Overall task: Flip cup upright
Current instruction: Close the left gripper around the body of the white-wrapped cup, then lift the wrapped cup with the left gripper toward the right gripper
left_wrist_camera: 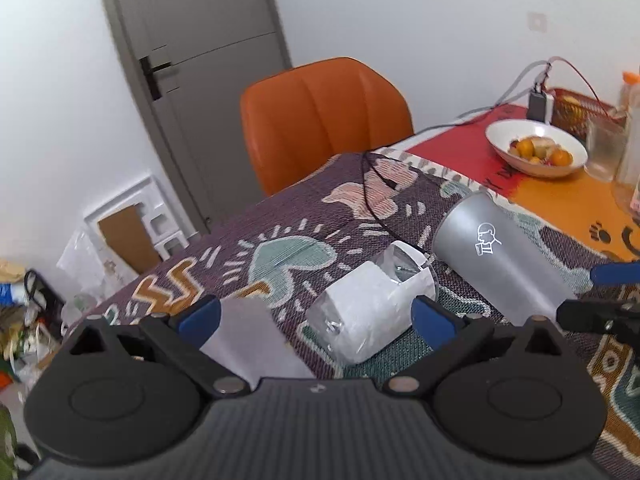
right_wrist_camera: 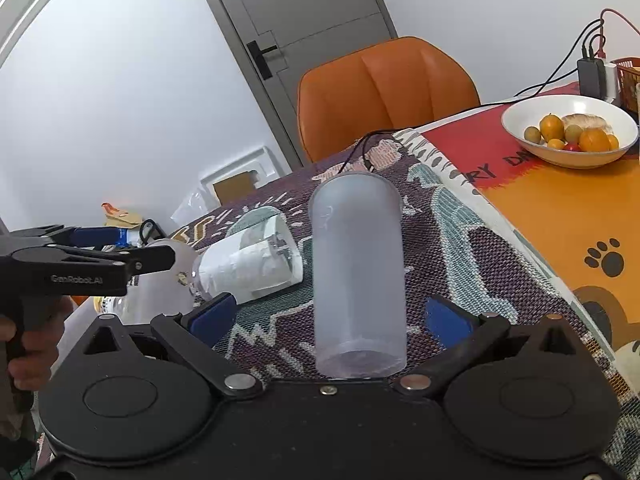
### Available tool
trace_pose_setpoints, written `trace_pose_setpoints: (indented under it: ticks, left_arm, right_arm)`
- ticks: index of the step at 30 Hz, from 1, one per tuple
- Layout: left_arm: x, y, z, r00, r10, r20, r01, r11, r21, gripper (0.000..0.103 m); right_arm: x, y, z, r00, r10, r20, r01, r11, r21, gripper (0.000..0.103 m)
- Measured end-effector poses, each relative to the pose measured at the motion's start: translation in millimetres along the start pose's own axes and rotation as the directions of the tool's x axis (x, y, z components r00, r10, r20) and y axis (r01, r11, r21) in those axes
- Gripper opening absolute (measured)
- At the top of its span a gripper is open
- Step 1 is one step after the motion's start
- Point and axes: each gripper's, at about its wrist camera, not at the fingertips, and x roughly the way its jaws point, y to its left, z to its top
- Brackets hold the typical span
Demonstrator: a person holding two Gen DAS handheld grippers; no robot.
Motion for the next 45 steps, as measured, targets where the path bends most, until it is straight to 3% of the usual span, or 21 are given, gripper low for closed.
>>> trace_pose_setpoints:
  ticks: [13, 21, 23, 25, 34, 45]
  left_arm:
    - [69, -18, 5, 0.995, -0.059, -0.08, 0.072, 0.984, 0.164, 0.101]
    - [97, -20, 6, 0.989, -0.071, -0.126, 0.095, 0.977, 0.19, 0.101]
    - [100, -22, 6, 0.988, -0.078, -0.135, 0.104, 0.975, 0.196, 0.096]
    - [100, -25, 5, 0.984, -0.087, -0.153, 0.117, 0.973, 0.2, 0.077]
    - [69, -33, 9, 0.991, -0.071, -0.113, 0.093, 0.975, 0.202, 0.074]
    - [-3, -43, 3, 0.996, -0.076, -0.051, 0.085, 0.975, 0.206, 0.074]
  right_arm:
    - [4, -18, 0, 1.0, -0.019, 0.005, 0.018, 0.998, 0.056, 0.103]
    - [8, -25, -3, 1.0, -0.026, -0.005, 0.027, 0.997, 0.077, 0.103]
    - [8, -27, -4, 1.0, -0.027, -0.009, 0.028, 0.996, 0.083, 0.103]
    - [6, -28, -6, 1.0, -0.027, -0.012, 0.028, 0.996, 0.089, 0.103]
    - [-11, -32, -8, 0.999, -0.034, 0.008, 0.033, 0.993, 0.111, 0.103]
    - [-41, -26, -24, 1.0, -0.012, 0.026, 0.008, 0.991, 0.136, 0.103]
